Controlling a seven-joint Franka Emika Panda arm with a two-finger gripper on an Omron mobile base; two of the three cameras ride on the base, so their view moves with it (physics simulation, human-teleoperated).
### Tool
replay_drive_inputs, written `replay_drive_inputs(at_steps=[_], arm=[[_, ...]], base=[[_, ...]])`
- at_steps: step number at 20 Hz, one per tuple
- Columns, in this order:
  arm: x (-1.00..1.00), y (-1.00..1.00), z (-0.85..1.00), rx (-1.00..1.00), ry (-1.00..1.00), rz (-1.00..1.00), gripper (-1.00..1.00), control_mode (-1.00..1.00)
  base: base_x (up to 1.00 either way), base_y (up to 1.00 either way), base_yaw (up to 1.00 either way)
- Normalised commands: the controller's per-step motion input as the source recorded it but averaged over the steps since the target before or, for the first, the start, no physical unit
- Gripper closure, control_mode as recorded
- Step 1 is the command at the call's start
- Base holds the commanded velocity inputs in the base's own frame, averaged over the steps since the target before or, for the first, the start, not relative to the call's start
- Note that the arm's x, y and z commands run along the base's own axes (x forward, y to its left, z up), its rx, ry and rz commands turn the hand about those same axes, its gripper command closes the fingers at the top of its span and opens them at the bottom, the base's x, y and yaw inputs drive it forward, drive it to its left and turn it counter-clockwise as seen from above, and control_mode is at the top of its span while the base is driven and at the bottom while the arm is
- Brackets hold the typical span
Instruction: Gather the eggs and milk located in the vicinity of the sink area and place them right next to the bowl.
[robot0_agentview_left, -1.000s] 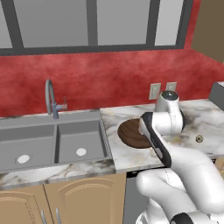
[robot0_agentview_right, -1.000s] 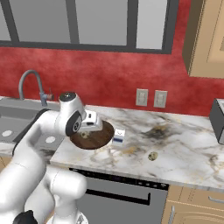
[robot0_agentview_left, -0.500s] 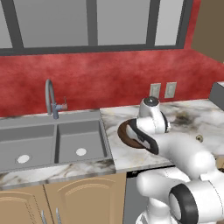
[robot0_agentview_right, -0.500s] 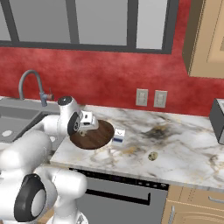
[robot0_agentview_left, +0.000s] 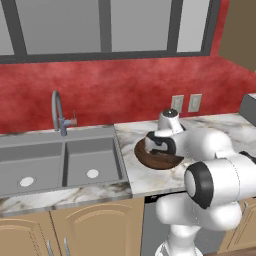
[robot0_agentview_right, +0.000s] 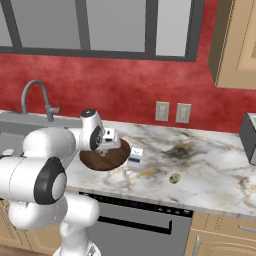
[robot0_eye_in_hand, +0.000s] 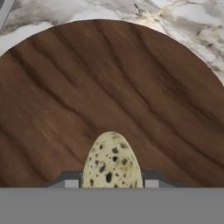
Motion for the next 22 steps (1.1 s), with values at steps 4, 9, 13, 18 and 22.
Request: replay_drive_inputs(at_steps=[4,9,13,18,22], arm=[[0.40,0.07,-0.15,0.00,0.00,0.00,1.00,-1.00],[0.16,0.03,-0.14,0.00,0.01,0.00,1.00,-1.00],[-0.06,0.00,-0.07,0.00,0.03,0.00,1.00,-1.00],[-0.74,0.00,0.20,0.00,0.00,0.00,1.00,-1.00],[-0.89,0.00,0.38,0.00,0.00,0.00,1.00,-1.00]], base=[[0.00,0.00,0.00],[0.00,0.00,0.00],[0.00,0.00,0.00],[0.00,0.00,0.00],[0.00,0.00,0.00]])
